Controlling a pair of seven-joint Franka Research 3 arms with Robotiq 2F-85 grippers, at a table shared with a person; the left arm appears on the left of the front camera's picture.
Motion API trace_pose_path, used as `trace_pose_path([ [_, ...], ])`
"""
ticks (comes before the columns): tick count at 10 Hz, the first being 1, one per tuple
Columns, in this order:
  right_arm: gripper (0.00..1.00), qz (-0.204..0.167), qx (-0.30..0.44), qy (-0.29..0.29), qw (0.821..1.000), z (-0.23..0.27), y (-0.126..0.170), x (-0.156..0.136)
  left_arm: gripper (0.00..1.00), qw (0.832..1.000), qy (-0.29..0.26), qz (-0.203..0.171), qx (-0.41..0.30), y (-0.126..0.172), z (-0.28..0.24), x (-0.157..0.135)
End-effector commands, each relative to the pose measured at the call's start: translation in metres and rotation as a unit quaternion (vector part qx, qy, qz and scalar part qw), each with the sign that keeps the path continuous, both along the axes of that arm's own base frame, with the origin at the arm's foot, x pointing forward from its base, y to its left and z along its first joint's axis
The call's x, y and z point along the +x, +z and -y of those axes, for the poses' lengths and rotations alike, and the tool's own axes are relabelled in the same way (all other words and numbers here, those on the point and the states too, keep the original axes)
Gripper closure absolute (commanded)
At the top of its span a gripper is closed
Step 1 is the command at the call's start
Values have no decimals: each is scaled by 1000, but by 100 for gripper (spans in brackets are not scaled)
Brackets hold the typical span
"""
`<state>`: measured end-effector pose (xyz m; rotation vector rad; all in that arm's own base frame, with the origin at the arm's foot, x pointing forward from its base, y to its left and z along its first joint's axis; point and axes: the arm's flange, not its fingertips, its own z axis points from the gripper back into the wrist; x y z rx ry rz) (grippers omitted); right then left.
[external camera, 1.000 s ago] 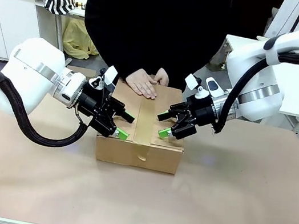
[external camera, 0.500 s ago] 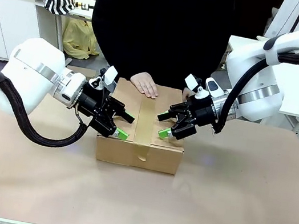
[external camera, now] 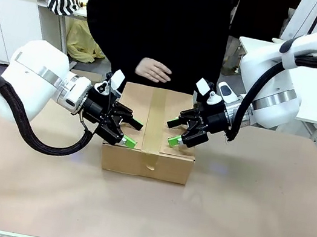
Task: Pack the gift set into the box.
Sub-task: Press and hold the closed box until the human finishes sealing it.
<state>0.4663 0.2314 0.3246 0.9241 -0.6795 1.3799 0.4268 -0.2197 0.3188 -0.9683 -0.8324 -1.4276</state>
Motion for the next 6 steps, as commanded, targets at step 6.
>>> trace_pose_path([
  [6, 0, -2, -2, 0, 1000, 2, -3, -1, 0, 1000, -1, -2, 0, -2, 0, -1],
])
